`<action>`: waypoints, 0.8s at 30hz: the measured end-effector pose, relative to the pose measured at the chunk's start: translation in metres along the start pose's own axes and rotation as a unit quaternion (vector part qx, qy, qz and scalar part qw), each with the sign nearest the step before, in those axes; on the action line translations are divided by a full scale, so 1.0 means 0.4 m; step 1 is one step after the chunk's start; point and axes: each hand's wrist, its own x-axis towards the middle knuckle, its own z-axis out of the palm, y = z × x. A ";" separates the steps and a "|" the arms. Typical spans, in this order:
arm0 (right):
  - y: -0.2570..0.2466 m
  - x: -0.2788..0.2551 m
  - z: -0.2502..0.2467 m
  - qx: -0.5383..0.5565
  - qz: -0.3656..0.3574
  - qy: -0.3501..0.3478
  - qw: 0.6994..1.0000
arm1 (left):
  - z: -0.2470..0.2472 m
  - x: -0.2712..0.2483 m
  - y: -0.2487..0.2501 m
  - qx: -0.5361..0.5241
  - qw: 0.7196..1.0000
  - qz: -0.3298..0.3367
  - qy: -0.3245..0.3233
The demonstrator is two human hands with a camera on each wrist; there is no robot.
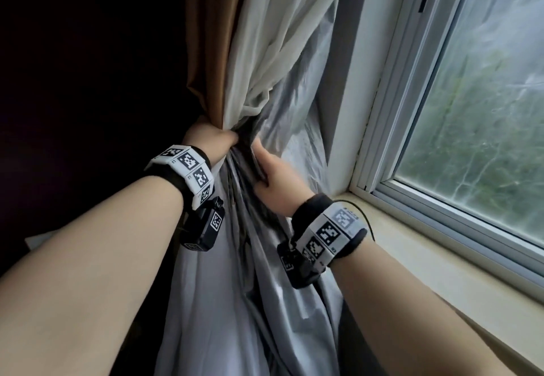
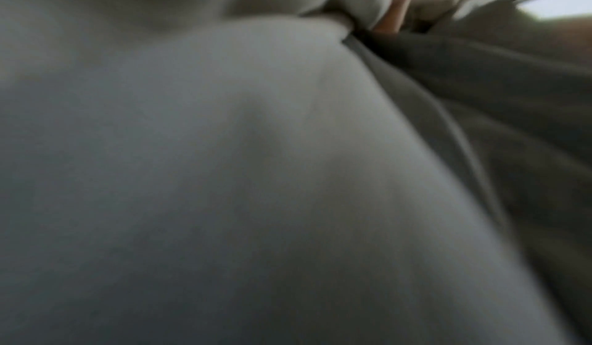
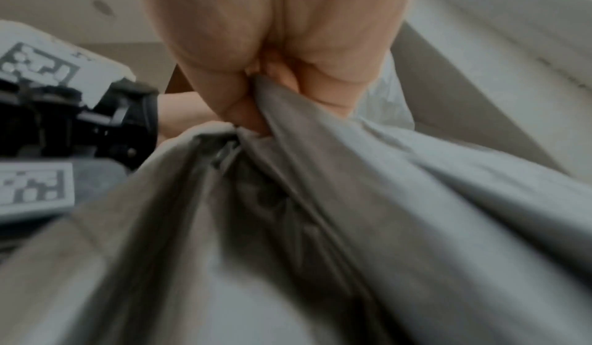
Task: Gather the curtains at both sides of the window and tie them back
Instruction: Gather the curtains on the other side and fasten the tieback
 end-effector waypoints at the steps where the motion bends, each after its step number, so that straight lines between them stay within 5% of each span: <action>1: -0.013 0.003 0.012 -0.010 0.018 -0.019 1.000 | -0.002 0.000 -0.004 -0.006 1.000 -0.007 -0.004; 5: -0.052 0.015 0.052 0.011 0.025 -0.041 0.999 | -0.023 -0.001 -0.017 -0.084 0.995 -0.033 -0.038; 9: -0.053 0.026 0.071 0.047 0.027 -0.055 0.997 | -0.053 -0.053 -0.004 -0.284 0.954 -0.026 -0.090; 12: -0.051 0.036 0.084 0.076 0.020 -0.054 0.995 | -0.064 -0.066 0.008 -0.228 0.969 -0.013 -0.098; 15: -0.064 0.050 0.069 0.058 -0.004 -0.077 0.995 | -0.085 -0.056 0.016 -0.068 0.997 -0.039 -0.005; 18: -0.042 0.065 0.012 0.027 -0.026 -0.073 0.997 | -0.110 -0.049 0.012 -0.034 0.997 -0.065 0.023; 20: 0.030 0.085 -0.026 0.069 0.036 0.071 0.994 | -0.124 -0.049 0.007 -0.030 0.997 -0.068 0.029; 22: 0.129 0.104 -0.049 0.091 0.168 0.214 0.958 | -0.135 -0.054 0.001 -0.029 0.997 -0.062 0.038; 24: 0.198 0.108 -0.051 0.140 0.301 0.186 0.925 | -0.143 -0.058 -0.001 -0.029 0.997 -0.062 0.046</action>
